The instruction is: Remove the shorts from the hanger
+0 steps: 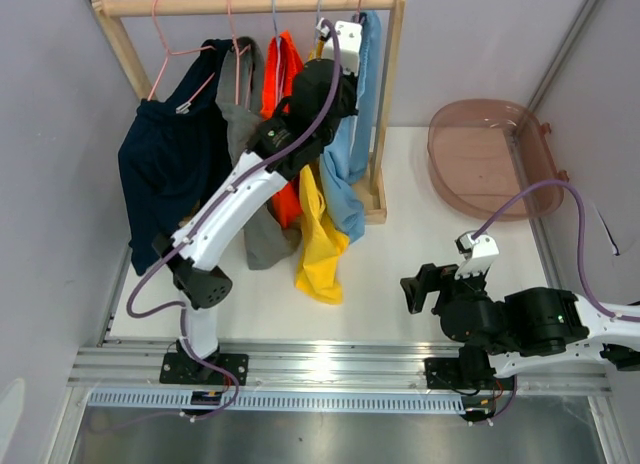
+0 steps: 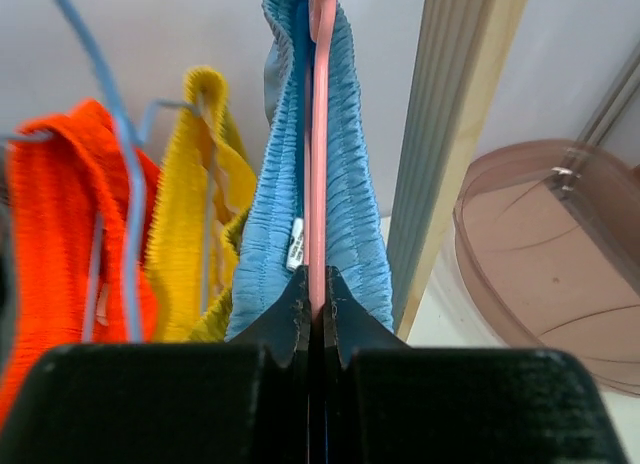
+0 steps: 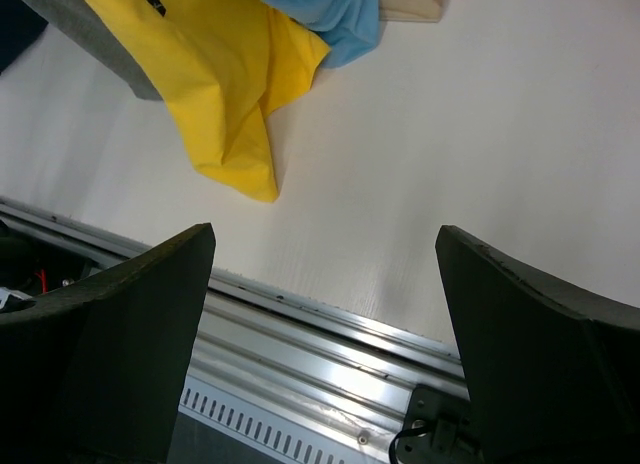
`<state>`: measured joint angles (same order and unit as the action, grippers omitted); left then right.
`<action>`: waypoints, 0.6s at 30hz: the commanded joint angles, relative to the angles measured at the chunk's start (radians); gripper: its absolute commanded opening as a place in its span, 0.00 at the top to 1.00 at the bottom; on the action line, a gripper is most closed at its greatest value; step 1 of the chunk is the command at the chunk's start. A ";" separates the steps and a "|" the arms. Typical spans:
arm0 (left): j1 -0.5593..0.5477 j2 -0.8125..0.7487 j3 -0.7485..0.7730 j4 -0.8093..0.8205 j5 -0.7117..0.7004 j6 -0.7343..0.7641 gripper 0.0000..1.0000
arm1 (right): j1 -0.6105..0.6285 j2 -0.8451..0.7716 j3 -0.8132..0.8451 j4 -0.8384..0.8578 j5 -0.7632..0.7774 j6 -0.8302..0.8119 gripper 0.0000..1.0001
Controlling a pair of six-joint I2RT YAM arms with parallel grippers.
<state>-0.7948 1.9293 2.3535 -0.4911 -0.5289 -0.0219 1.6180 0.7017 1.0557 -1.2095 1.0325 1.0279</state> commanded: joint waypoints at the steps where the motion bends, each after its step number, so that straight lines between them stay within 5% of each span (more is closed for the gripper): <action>1: -0.021 -0.157 0.093 0.083 -0.019 0.083 1.00 | -0.003 0.008 0.012 0.051 0.051 -0.011 0.01; 10: -0.044 -0.308 -0.012 -0.122 0.073 -0.013 1.00 | -0.001 0.041 0.079 0.024 0.086 -0.034 0.00; 18: -0.155 -0.709 -0.682 -0.181 0.095 -0.120 1.00 | -0.004 0.045 0.240 0.207 0.130 -0.398 0.01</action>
<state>-0.9241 1.3731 1.8320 -0.6895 -0.4519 -0.0643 1.6169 0.7536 1.2247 -1.1286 1.0950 0.8200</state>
